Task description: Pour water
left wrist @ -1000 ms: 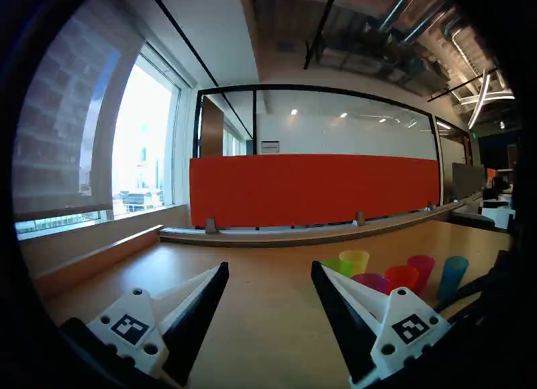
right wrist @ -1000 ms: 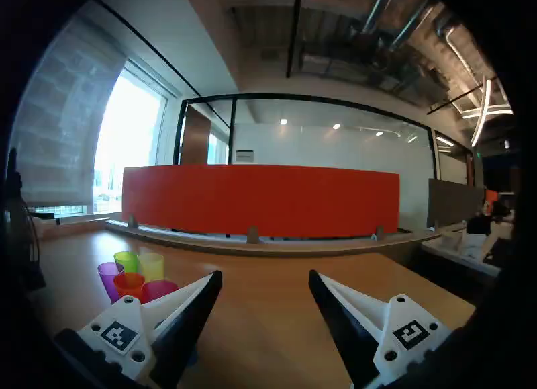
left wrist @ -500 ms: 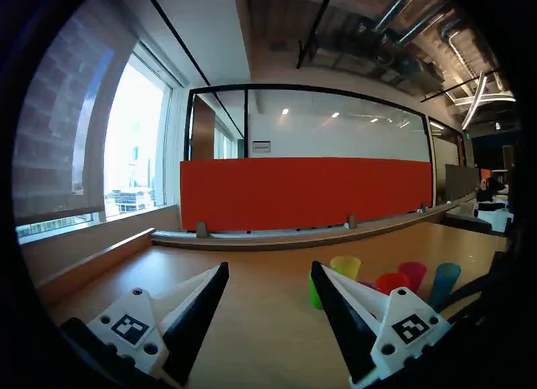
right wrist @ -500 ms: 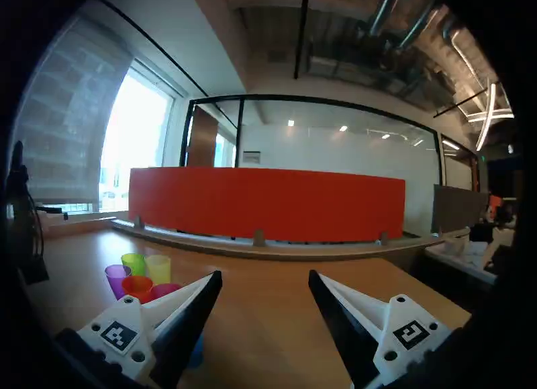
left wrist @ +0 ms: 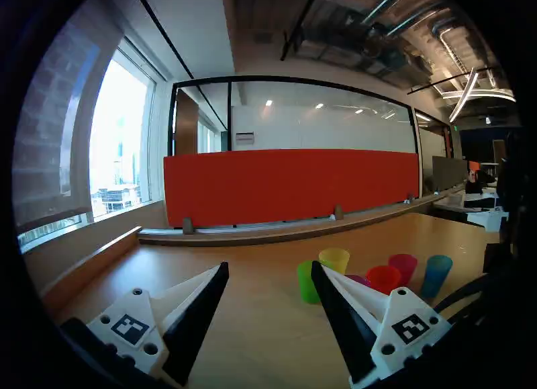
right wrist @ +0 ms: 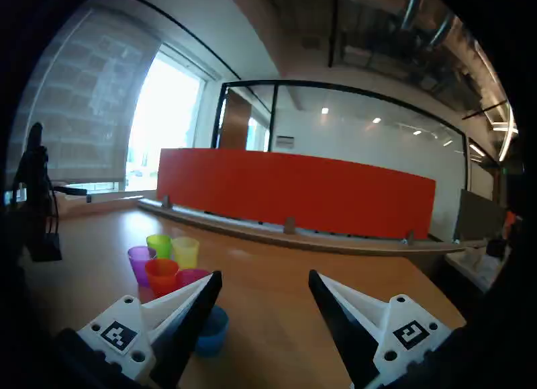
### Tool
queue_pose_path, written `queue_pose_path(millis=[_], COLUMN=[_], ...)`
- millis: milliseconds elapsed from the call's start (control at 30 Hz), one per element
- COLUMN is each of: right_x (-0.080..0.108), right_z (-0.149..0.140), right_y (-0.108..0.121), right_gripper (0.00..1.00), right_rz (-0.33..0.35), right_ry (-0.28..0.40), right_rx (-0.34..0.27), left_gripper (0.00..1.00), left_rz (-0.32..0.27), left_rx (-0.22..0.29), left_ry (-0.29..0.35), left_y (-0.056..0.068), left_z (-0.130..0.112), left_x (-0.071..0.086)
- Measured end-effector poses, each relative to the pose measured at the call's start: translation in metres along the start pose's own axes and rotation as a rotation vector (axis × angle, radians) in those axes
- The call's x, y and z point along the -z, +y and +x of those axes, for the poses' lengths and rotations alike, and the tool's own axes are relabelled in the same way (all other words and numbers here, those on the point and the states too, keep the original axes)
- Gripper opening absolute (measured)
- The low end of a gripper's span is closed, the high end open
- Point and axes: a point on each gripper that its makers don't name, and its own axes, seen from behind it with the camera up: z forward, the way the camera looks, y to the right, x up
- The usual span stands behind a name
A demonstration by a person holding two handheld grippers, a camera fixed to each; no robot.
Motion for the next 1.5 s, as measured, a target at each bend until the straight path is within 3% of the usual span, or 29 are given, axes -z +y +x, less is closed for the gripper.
queue_pose_path(millis=[367, 700, 1000, 1300, 1500], right_x=[-0.001, 0.003, 0.004, 0.003, -0.004], right_z=[-0.026, -0.051, -0.074, -0.093, -0.101], right_y=[-0.037, -0.050, -0.057, -0.066, -0.069], right_gripper=[1.00, 1.00, 1.00, 1.00, 1.00], right_rz=[0.189, 0.281, 0.332, 0.370, 0.375], right_ry=[-0.148, -0.272, -0.359, -0.399, -0.417], right_rx=[0.081, 0.063, 0.029, 0.078, 0.071], left_gripper=[0.91, 0.91, 0.91, 0.91, 0.91], left_rz=[-0.108, -0.181, -0.200, -0.207, -0.207], left_rx=[-0.027, -0.051, -0.069, -0.078, -0.075], left_ry=[-0.070, -0.136, -0.156, -0.173, -0.177], left_y=[0.011, 0.018, 0.019, 0.020, 0.021], left_z=[-0.012, -0.028, -0.030, -0.034, -0.037], left_x=[-0.008, -0.017, -0.020, -0.024, -0.025])
